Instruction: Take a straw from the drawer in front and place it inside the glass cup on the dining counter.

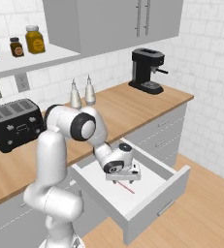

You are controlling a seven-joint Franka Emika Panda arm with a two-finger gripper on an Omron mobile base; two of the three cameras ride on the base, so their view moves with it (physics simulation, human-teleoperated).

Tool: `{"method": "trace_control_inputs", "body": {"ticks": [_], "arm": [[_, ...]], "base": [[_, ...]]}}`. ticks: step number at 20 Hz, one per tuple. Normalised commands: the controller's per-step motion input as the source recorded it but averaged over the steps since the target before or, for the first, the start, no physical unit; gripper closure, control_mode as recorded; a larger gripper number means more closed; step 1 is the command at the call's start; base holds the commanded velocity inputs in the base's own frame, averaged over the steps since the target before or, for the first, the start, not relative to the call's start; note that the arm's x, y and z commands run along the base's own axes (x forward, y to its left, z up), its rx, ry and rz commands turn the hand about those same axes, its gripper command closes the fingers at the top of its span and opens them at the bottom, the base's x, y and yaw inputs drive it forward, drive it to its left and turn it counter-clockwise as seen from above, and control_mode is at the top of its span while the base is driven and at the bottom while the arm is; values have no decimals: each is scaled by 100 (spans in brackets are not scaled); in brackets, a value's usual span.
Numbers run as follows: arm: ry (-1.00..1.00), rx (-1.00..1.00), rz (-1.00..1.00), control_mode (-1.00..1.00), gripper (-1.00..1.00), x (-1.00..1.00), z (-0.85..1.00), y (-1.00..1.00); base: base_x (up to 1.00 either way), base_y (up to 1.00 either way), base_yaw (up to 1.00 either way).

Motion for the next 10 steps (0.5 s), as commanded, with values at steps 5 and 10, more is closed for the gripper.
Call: {"method": "trace_control_inputs", "body": {"ticks": [5, 10], "arm": [[-5, 0, 7, -100, -100, 16, -22, 0], [-4, 0, 7, -100, -100, 4, -18, 1]], "base": [[0, 0, 0], [0, 0, 0]]}}
